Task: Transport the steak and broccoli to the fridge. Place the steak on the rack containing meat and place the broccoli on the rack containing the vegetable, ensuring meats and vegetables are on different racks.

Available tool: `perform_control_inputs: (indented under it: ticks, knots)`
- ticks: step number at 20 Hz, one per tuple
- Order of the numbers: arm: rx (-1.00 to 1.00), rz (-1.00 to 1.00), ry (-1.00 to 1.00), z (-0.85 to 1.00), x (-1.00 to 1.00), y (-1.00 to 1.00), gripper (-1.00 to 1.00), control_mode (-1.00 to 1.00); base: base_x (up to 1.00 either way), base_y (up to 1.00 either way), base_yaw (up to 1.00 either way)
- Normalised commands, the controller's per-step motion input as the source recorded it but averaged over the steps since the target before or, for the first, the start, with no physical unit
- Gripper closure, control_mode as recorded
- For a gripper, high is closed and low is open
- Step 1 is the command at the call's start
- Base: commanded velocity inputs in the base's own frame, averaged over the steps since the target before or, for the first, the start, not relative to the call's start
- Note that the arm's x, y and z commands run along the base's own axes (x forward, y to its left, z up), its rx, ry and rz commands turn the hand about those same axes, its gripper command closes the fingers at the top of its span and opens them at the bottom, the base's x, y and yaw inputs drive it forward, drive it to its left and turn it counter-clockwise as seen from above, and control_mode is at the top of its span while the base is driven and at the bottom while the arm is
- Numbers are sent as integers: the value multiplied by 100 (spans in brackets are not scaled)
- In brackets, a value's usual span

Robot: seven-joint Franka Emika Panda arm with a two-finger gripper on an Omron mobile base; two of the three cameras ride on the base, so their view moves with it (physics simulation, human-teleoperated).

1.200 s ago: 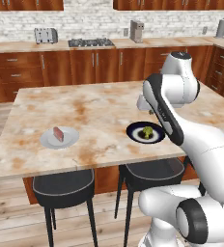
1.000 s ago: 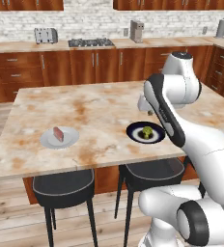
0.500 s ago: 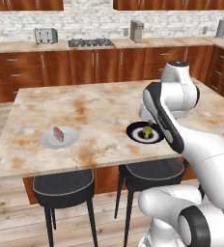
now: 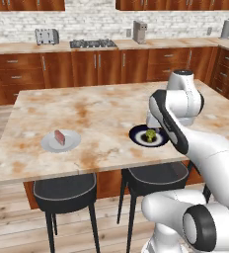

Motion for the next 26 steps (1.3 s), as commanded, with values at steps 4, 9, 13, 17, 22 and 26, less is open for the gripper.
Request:
perform_control_inputs:
  ticks: [4, 9, 13, 17, 22, 26]
  knots:
    - [0, 0, 5, -39, 27, -12, -100, -100, 0, 0, 0]
    - [0, 0, 4, -33, 39, -19, -100, -100, 0, 0, 0]
    - [0, 0, 5, -28, 44, -14, -100, -100, 0, 0, 0]
    - [0, 1, 2, -35, 53, -4, -100, -100, 0, 0, 0]
    - [0, 0, 3, -42, 58, -2, -100, -100, 0, 0, 0]
    - [0, 0, 1, -43, 53, -8, -100, -100, 0, 0, 0]
